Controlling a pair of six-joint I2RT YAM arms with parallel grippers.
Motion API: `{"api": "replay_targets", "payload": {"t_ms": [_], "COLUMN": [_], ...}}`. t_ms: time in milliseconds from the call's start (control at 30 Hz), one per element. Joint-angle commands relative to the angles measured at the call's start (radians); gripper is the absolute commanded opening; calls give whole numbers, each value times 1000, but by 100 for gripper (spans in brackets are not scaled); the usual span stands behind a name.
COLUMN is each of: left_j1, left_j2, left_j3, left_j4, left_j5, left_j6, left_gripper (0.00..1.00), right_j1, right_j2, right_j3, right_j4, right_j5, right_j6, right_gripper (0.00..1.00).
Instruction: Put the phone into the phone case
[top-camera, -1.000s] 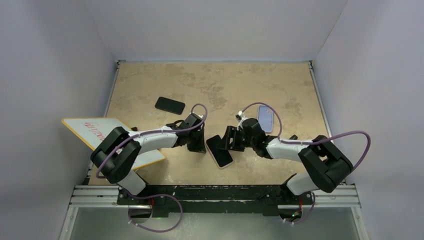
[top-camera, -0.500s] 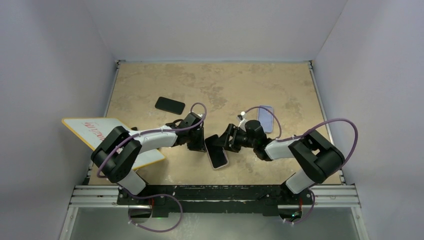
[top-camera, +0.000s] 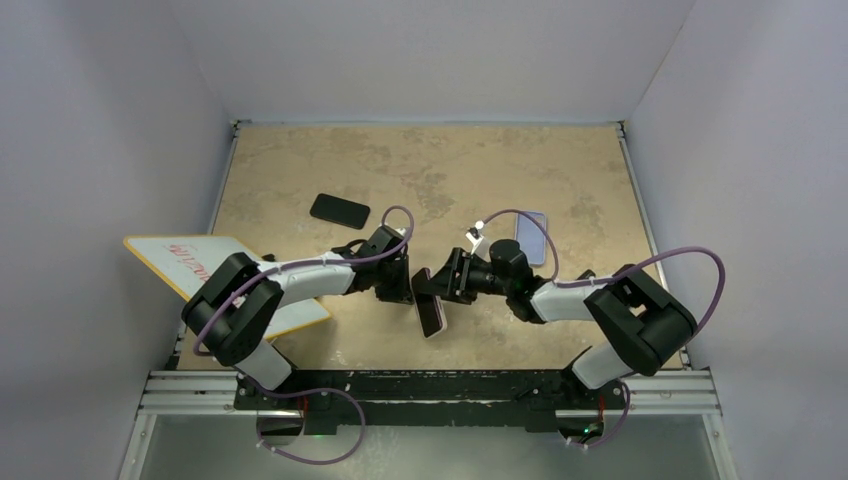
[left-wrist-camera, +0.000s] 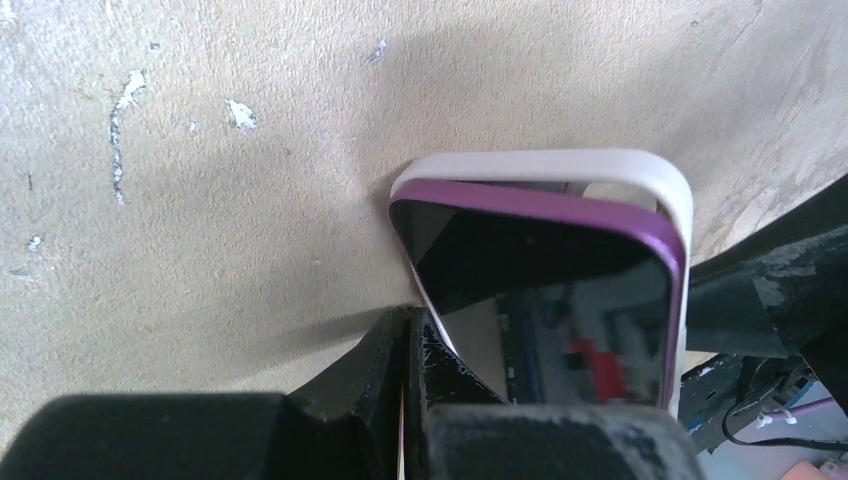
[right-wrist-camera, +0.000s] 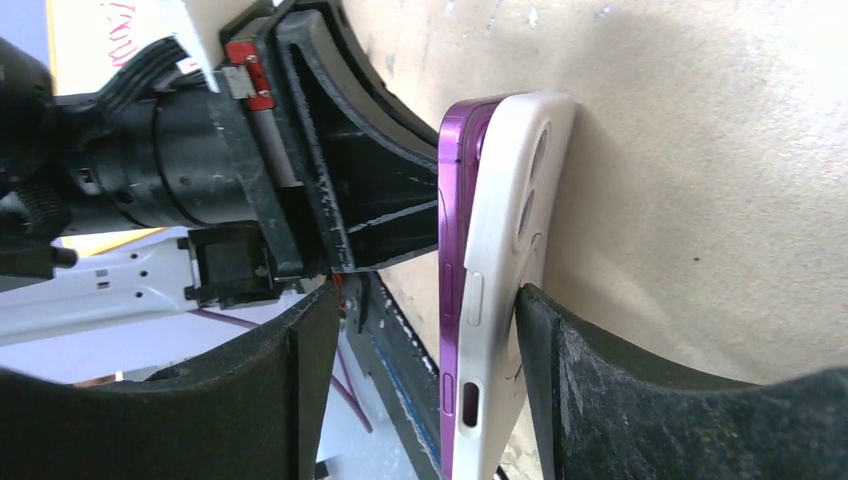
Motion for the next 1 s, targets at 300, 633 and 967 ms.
{"api": "replay_targets", "payload": {"t_ms": [300,633,967], "left_j1": [-8,-8,-6], "left_j2": [-24,-44,-184], "left_j3": [-13,-24,125], "left_j4": [17,24,-135], "left_j5": [-4,3,28], "left_j6": [-13,-12,44], "left_gripper": [1,3,31], "right_j1": [3,4,3], "right_j2": [-1,-28,-276], "right_j3": [59,49,11], "right_j4": [-158,-236,-279], "right_j5": [72,157,242], "right_j6": [-117,-188,-190], "right_gripper": [42,0,0]}}
